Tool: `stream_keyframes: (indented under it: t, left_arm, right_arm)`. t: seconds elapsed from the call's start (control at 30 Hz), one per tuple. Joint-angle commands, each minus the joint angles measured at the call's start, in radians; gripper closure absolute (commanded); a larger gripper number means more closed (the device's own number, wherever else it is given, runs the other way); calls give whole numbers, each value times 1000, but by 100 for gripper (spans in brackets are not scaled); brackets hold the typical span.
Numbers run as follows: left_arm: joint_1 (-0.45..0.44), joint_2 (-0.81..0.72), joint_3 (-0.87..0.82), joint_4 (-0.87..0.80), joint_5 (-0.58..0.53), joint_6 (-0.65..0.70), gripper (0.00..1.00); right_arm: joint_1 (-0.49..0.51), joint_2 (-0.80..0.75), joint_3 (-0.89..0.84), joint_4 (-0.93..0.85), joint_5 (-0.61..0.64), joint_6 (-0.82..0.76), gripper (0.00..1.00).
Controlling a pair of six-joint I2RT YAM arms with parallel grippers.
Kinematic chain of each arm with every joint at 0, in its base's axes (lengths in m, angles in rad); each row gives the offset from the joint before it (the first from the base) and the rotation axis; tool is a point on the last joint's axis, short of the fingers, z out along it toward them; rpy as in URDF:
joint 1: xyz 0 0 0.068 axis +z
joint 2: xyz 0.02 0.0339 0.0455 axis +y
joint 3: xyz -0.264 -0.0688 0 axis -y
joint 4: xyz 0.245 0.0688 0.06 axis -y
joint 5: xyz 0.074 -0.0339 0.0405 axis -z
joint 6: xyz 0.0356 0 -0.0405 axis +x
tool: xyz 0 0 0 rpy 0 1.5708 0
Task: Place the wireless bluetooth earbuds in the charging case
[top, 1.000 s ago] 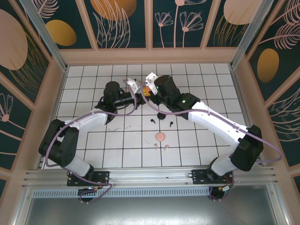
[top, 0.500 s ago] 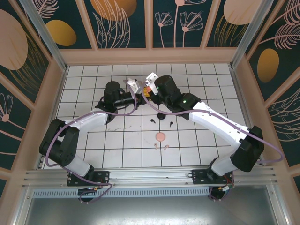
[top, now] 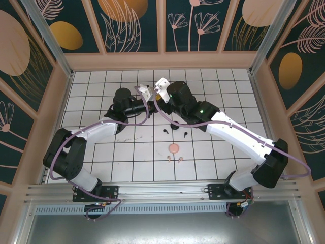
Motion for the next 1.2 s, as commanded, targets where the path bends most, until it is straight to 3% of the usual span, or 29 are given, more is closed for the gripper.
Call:
stream_keyframes:
  t: [0.0,0.4,0.5,0.57,0.73,1.17]
  left_arm:
    - [-5,9,24,49,-2,-9,100]
    - [-5,-2,-1,95,-10,-26,100]
    - [-5,-8,-14,127,-16,-36,100]
    - [-5,-13,-17,137,-19,-37,100]
    - [-5,-16,-17,148,-21,-39,100]
    - [-5,-16,-12,155,-18,-41,100]
  right_arm:
    - [-17,-50,44,-12,-20,32,57]
    - [-191,-110,72,10,-134,243,57]
    - [-241,-102,71,-11,-179,303,67]
    - [-260,-94,62,-21,-215,329,80]
    - [-281,-81,21,-8,-286,366,100]
    - [-289,-41,-50,48,-415,405,100]
